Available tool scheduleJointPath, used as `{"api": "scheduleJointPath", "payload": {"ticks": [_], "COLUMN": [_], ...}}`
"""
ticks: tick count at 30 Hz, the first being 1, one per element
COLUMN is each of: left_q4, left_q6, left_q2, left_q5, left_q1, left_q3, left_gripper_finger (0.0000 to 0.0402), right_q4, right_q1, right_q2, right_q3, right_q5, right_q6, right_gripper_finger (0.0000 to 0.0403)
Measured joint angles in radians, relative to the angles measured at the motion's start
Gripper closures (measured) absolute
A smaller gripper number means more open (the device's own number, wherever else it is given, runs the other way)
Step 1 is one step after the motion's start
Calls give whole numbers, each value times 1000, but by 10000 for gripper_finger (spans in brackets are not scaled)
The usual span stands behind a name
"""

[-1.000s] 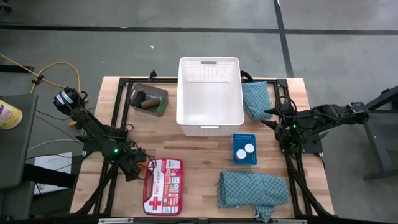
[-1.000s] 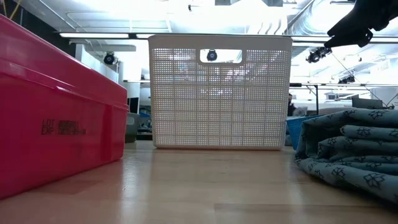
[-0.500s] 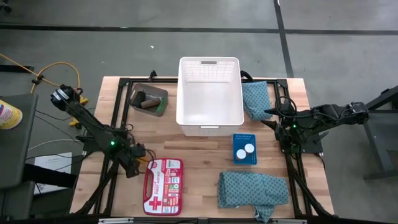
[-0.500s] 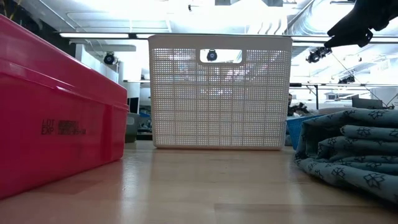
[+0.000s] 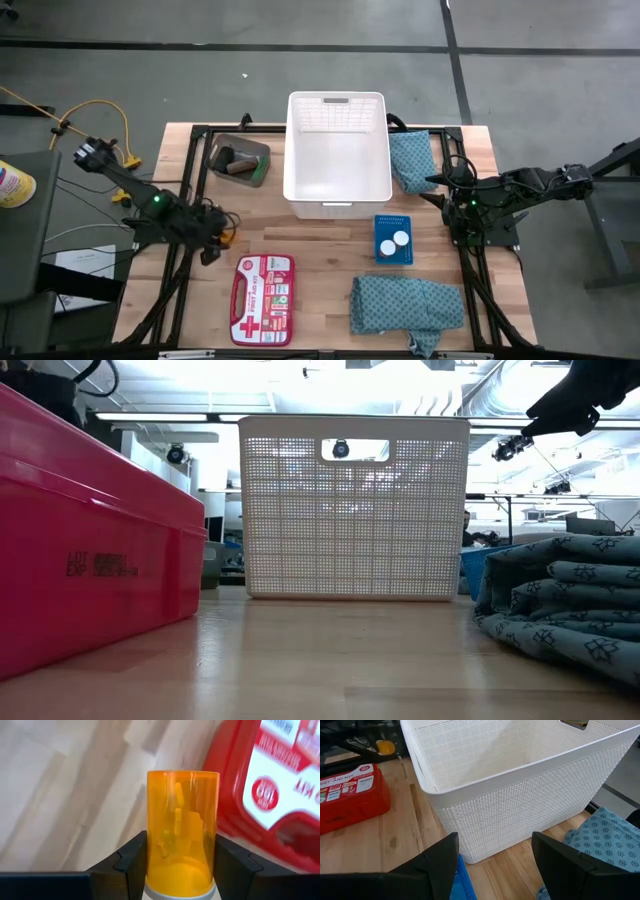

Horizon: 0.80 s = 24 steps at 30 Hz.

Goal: Pick & place medical supplies in basket/bin
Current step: Put the orange pill bottle into the blue bin

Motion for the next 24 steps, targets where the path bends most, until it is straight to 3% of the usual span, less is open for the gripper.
{"api": "scheduleJointPath", "payload": {"ticks": [5,14,24], "left_q4": [-2,-3,-1], "left_q6": [35,54,202], "left_q2": [-56,-41,147], "left_q5": [-50,-33,21], "left_q1": [29,69,169], "left_q3": [0,8,170], "left_gripper_finger": [229,229,228], "right_q4": [0,0,0], "right_q1": [0,0,0], "right_q2": [0,0,0], "right_q3": [0,0,0], "right_q5": [0,0,0], "right_q6": [0,0,0], "right_gripper_finger": [163,163,163]}}
